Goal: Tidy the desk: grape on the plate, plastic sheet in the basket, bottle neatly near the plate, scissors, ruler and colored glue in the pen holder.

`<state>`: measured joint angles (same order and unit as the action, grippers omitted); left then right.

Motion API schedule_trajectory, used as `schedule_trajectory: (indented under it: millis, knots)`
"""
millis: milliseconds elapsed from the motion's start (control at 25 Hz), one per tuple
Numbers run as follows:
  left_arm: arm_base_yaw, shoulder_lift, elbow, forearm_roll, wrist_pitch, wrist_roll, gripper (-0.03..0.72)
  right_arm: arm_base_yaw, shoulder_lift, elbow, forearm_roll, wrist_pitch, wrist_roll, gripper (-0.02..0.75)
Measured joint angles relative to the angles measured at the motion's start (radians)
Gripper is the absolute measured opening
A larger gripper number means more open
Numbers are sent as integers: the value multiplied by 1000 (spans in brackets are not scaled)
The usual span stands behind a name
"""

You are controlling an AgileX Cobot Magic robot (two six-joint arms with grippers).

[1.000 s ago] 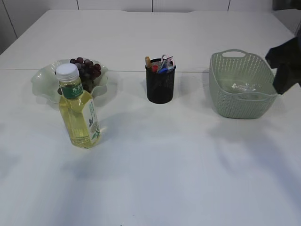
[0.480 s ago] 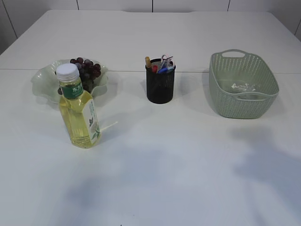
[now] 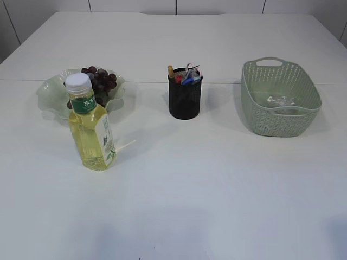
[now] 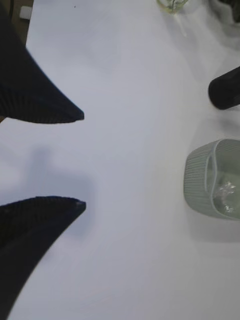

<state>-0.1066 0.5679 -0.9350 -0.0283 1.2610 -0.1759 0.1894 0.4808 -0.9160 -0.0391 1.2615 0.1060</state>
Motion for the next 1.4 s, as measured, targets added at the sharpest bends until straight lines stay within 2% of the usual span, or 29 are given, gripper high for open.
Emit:
schedule_trajectory:
  millis: [280,480,640,880,1240,1400]
  knots:
    - [0,-180,0,39,6,0,412,0,-291,13,26,11,0,385]
    - [0,-297,3,63,9,0,406,0,-413,14,39,12,0,385]
    - [0,-392,74,74,11,0,405,0,-492,55,81,16,0,385]
    - [0,-549,202,74,13,0,403,0,-503,175,82,20,0,385]
    - [-1,-557,331,72,-9,0,403,0,-505,353,28,20,-86,385]
    - [-1,-557,369,70,-51,0,398,0,-505,363,14,20,-93,385]
